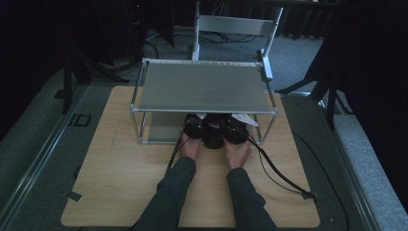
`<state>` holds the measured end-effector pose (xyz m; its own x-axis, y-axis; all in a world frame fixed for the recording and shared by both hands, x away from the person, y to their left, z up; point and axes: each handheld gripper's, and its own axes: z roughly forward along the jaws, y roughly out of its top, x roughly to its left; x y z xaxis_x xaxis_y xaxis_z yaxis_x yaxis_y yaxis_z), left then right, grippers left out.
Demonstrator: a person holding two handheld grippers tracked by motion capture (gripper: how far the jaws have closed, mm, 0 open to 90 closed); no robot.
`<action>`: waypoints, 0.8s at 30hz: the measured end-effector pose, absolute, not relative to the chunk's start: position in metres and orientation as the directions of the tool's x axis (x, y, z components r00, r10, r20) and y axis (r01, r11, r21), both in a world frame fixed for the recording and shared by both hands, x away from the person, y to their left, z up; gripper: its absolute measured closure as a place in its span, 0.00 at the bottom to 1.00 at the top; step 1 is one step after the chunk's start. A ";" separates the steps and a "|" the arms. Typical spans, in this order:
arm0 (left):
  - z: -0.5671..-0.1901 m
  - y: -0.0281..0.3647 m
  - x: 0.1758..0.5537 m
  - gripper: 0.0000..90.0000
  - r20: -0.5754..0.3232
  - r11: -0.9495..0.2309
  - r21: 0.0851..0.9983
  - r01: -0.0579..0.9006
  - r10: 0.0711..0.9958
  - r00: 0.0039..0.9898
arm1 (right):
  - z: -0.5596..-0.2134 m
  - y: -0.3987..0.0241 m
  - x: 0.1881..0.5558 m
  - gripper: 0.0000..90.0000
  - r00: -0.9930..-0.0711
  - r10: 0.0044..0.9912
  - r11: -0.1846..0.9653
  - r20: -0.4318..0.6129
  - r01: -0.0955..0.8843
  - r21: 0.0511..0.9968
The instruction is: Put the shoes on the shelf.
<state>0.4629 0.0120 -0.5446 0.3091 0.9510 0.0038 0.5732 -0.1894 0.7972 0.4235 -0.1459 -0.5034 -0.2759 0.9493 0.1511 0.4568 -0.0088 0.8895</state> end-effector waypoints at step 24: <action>-0.535 0.043 0.396 0.67 -0.087 -0.155 0.816 0.556 0.919 0.384 | -0.495 -0.156 0.414 0.49 -0.325 0.937 0.014 0.128 0.401 0.916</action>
